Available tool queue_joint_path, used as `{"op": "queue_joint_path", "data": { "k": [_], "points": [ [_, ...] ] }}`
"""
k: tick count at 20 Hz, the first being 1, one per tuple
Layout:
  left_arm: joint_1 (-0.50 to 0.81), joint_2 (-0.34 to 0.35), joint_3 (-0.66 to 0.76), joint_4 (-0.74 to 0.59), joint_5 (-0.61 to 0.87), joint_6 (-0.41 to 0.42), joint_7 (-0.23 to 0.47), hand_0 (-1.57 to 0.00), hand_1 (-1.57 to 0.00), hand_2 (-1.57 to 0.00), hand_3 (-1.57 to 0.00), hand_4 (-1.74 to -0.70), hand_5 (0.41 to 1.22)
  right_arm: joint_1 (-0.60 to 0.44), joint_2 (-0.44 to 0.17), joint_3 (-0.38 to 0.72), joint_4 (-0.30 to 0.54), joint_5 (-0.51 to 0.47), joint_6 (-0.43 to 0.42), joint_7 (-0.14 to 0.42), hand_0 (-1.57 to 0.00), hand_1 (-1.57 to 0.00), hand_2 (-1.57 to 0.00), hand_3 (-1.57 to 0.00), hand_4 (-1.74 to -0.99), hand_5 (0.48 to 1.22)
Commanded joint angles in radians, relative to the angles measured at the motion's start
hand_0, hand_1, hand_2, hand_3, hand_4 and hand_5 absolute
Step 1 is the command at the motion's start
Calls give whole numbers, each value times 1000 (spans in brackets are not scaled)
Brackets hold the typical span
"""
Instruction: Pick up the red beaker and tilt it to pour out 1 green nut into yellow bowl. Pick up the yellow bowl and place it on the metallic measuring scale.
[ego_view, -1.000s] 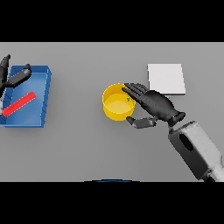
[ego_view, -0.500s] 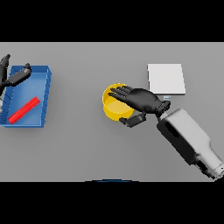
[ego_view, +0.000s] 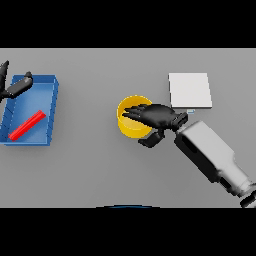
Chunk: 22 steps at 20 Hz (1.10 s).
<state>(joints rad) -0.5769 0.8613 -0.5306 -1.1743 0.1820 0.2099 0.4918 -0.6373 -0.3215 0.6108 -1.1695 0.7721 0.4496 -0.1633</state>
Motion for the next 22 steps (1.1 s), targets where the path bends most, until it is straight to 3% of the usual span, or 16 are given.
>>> {"op": "queue_joint_path", "data": {
  "k": [1,5,7,9,11,14,16,18,22],
  "points": [
    [11,7,1,-12,3,1,-8,1,1,1,1,-798,736,-7,3,13,3,8,11,2,1,1,1,1,-1306,681],
    [0,-10,-4,1,-3,11,6,1,1,1,1,-793,729,-33,23,29,39,22,22,19,1,1,-4,-11,-1308,729],
    [6,1,-2,-14,-2,10,4,1,1,1,1,-792,725,-40,29,35,42,27,35,40,-16,-40,-68,-94,-1339,784],
    [1,-2,0,-10,2,5,0,1,1,1,1,-793,722,-50,23,49,52,45,30,28,-258,-236,-233,-249,-1387,900],
    [-1,4,6,-3,3,4,-1,1,1,1,1,-795,725,-40,23,53,40,39,50,35,-721,-664,-624,-472,-1488,1016],
    [0,-2,7,-1,3,11,-7,1,1,1,1,-799,728,-55,13,57,56,20,92,1,-1136,-1107,-1086,-867,-1604,1116],
    [7,7,5,-15,4,7,-4,1,1,1,1,-799,727,-51,3,54,46,8,105,-4,-1292,-1274,-1261,-1019,-1649,1154],
    [12,5,4,-29,8,13,5,1,1,1,1,-802,725,-47,0,55,34,-1,112,6,-1393,-1381,-1314,-1142,-1682,1178],
    [14,19,9,-38,7,17,5,1,1,1,1,-805,725,-47,-11,47,15,-8,110,40,-1498,-1493,-1453,-1181,-1717,1203]
  ]
}}
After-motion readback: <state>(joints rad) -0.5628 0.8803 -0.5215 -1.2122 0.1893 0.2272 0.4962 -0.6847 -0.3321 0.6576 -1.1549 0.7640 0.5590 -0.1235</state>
